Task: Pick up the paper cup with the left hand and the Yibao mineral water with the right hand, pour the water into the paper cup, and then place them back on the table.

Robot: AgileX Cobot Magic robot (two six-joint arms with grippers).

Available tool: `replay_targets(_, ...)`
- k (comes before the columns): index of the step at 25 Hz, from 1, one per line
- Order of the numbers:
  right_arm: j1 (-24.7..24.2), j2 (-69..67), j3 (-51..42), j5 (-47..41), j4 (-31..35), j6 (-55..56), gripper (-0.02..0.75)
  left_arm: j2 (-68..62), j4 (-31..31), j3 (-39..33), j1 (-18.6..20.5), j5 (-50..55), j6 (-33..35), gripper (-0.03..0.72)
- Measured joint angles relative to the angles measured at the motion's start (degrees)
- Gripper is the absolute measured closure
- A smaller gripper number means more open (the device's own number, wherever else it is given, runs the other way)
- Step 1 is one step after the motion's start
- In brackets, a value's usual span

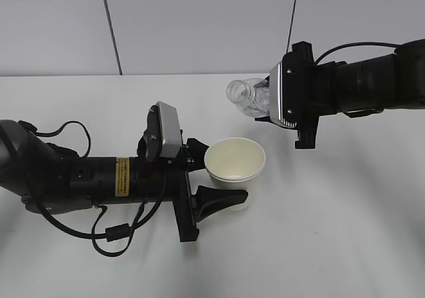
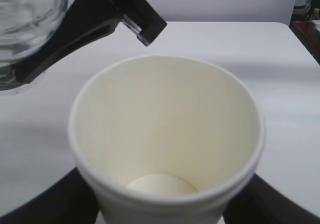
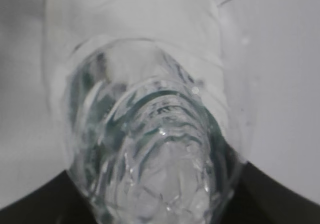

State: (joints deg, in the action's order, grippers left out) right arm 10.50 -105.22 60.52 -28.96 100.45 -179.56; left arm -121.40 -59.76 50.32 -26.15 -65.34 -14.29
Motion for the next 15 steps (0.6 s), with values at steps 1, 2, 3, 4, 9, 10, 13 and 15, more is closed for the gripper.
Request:
replay_targets(1,0.0,0.0,0.0,0.0,0.4,0.0,0.307,0.0,0.0,0.0,0.0,0.0,0.0,0.259)
replay_targets(2,0.0,0.0,0.0,0.0,0.8,0.0,0.307,0.0,0.0,0.0,0.0,0.0,0.0,0.259)
replay_targets(3,0.0,0.0,0.0,0.0,1.0,0.0,0.307,0.0,0.0,0.0,0.0,0.0,0.0,0.259)
replay_targets(4,0.0,0.0,0.0,0.0,1.1,0.0,0.307,0.0,0.1,0.0,0.0,0.0,0.0,0.259)
replay_targets(9,0.0,0.0,0.0,-0.1,1.3,0.0,0.307,0.0,0.1,0.0,0.0,0.0,0.0,0.259)
replay_targets(10,0.0,0.0,0.0,-0.2,1.3,0.0,0.307,0.0,0.1,0.0,0.0,0.0,0.0,0.259)
replay_targets(13,0.0,0.0,0.0,-1.1,1.4,1.9,0.307,0.0,0.5,0.0,0.0,0.0,0.0,0.259)
replay_targets(15,0.0,0.0,0.0,-2.0,1.4,5.6,0.307,0.0,1.0,0.0,0.0,0.0,0.0,0.259)
